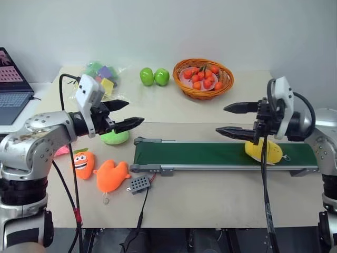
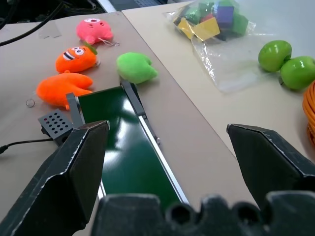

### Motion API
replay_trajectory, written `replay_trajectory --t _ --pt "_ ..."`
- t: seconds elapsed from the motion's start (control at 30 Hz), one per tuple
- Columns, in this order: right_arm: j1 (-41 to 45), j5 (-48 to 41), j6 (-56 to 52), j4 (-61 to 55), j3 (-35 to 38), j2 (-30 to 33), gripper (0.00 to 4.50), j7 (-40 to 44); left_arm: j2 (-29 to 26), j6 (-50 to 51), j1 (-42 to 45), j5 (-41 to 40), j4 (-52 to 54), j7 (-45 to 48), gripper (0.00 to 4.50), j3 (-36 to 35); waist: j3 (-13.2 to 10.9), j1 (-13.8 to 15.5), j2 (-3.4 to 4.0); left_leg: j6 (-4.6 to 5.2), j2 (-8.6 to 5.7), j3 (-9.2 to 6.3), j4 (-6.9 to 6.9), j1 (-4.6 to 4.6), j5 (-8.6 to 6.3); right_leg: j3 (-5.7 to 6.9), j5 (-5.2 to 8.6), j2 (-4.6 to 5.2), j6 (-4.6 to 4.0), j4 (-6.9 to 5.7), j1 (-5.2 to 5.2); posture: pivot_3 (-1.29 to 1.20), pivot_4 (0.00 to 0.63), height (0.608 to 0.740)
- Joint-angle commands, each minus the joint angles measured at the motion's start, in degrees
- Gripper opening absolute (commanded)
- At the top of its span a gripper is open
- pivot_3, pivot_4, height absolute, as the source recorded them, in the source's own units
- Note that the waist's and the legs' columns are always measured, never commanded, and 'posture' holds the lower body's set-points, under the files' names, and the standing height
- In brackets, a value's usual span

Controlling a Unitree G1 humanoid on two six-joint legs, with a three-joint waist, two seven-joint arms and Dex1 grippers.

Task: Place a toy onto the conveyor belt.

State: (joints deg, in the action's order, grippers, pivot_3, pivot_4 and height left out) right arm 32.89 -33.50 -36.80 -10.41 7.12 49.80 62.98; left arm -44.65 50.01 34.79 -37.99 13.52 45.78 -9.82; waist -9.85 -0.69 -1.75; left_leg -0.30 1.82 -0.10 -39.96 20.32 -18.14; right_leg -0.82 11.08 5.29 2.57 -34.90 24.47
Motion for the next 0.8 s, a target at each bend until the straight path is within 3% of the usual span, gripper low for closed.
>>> replay_trajectory --t 0.03,0.8 --pt "-0.57 -2.43 -1.19 -3.24 3.55 0.82 4.50 -1.48 1.16 -2.60 3.35 0.68 -1.24 0.43 4.48 0.96 0.00 0.01 0.00 0.00 0.00 0.00 0.00 0.00 0.00 0.00 0.00 0.00 0.00 0.00 0.00 0.00 0.150 0.738" --pt "-0.41 -3.21 -1.96 -4.50 4.07 1.11 4.50 -3.89 3.97 -5.30 7.03 1.29 -5.03 0.22 4.48 1.46 0.00 -0.02 0.00 0.00 0.00 0.00 -0.01 0.00 0.00 -0.01 0.00 0.00 0.00 0.00 -0.01 0.00 0.150 0.738"
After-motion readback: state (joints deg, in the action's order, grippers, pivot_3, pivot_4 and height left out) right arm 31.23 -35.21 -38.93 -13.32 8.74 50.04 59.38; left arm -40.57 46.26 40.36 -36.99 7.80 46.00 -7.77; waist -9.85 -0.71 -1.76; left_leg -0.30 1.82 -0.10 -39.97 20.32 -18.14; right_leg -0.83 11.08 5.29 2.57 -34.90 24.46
